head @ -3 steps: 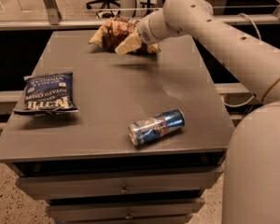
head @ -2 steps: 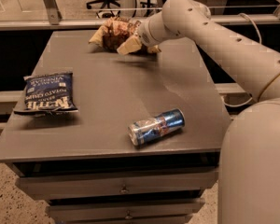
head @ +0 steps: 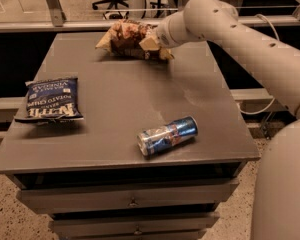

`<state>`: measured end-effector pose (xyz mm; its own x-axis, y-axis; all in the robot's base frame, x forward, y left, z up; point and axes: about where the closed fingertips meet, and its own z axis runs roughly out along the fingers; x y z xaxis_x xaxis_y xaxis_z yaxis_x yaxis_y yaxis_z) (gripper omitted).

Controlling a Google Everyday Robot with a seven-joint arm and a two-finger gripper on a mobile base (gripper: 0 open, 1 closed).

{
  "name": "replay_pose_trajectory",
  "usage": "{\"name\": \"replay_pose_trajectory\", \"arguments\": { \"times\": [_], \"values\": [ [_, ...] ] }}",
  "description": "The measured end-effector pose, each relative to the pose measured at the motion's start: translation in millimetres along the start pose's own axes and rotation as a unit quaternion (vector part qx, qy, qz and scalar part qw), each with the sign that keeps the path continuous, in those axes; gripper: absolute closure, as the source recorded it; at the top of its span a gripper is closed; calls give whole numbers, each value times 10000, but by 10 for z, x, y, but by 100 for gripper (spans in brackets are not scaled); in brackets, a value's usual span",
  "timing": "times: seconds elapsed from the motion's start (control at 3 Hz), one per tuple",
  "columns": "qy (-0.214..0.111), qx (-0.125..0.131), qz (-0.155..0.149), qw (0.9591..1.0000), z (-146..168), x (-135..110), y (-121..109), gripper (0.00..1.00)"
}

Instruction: Move brown chip bag near redbull can

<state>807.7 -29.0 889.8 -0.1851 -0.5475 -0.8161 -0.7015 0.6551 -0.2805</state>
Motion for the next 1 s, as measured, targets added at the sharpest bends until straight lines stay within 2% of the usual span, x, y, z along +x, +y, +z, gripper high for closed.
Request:
{"name": "replay_pose_trajectory", "arguments": {
  "times": [0.33,0.67,1.0],
  "values": [
    [-276,86,-338,9990,-452,-164,-19,99],
    [-576,-106,-643,9962,-874,-275,121,100],
    [-742,-484,-857,9924,-1153,-258,325,100]
  ]
}}
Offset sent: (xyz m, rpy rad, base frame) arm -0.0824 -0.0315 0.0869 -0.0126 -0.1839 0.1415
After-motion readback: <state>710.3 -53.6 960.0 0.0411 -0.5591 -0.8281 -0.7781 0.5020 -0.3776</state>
